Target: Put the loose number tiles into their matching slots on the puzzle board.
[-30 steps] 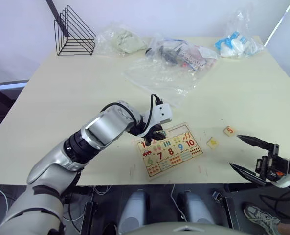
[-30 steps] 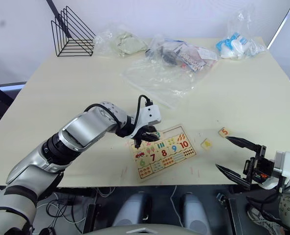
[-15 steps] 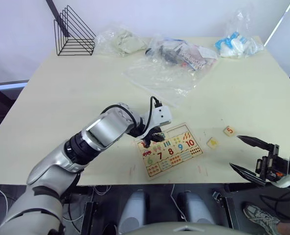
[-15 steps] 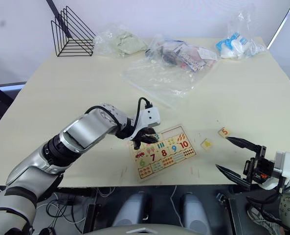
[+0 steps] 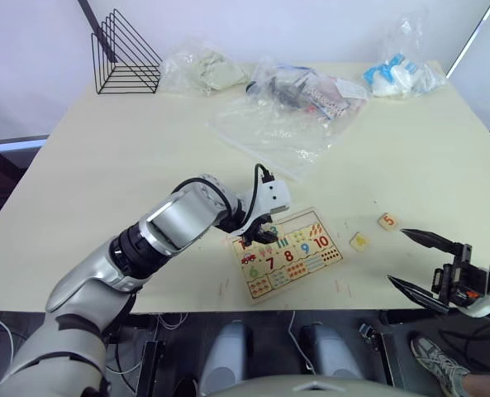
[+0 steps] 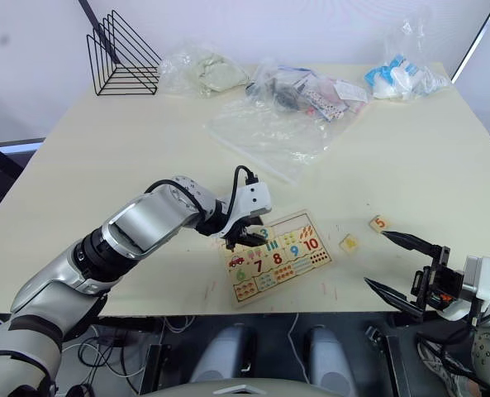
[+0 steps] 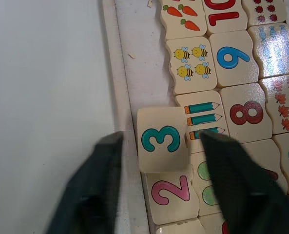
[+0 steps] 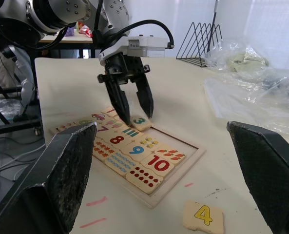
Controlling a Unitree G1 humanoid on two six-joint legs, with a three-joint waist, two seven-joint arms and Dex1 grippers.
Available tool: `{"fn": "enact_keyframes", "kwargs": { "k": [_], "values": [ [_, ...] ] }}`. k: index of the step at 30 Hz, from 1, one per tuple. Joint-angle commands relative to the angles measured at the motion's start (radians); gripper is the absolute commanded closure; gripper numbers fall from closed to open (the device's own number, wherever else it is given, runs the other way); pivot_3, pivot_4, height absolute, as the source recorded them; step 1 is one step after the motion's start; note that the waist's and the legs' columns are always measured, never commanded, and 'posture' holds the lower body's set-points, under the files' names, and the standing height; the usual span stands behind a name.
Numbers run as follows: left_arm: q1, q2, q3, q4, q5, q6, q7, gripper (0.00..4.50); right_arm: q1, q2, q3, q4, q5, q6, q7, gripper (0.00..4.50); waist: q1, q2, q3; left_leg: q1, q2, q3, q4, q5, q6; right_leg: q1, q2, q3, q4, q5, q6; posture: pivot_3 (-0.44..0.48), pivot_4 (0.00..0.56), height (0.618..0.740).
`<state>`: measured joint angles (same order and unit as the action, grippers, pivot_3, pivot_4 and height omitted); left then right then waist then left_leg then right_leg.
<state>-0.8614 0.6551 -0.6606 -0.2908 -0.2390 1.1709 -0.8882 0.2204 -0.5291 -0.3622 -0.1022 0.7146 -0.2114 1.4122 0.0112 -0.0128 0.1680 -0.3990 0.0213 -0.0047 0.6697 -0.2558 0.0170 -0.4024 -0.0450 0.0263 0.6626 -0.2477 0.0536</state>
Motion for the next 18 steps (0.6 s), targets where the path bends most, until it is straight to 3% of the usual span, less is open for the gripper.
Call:
{"fn": "enact_keyframes", "kwargs": {
  "k": [1, 9, 18],
  "values": [
    [-0.005, -0.011, 0.017, -0.005, 0.009, -0.013, 0.010, 0.05, 0.006, -0.005, -0.025, -0.013, 0.014, -0.018, -0.001, 0.00, 0.000, 0.000, 0.000, 0.000, 0.000, 0.000, 0.000, 0.000, 0.000, 0.000, 0.000, 0.000, 0.000, 0.000, 0.000, 0.000, 0.150, 0.740],
    [-0.011, -0.024, 0.071, -0.017, -0.025, 0.012, 0.006, 0.02, 0.010, -0.004, -0.027, -0.016, 0.013, -0.020, -0.005, 0.00, 0.000, 0.000, 0.000, 0.000, 0.000, 0.000, 0.000, 0.000, 0.000, 0.000, 0.000, 0.000, 0.000, 0.000, 0.000, 0.000, 0.150, 0.740],
    [0.013, -0.025, 0.235, 0.028, -0.118, -0.045, -0.039, 0.02, 0.013, -0.005, -0.027, -0.013, 0.015, -0.026, -0.008, 0.00, 0.000, 0.000, 0.000, 0.000, 0.000, 0.000, 0.000, 0.000, 0.000, 0.000, 0.000, 0.000, 0.000, 0.000, 0.000, 0.000, 0.150, 0.740]
  ]
}}
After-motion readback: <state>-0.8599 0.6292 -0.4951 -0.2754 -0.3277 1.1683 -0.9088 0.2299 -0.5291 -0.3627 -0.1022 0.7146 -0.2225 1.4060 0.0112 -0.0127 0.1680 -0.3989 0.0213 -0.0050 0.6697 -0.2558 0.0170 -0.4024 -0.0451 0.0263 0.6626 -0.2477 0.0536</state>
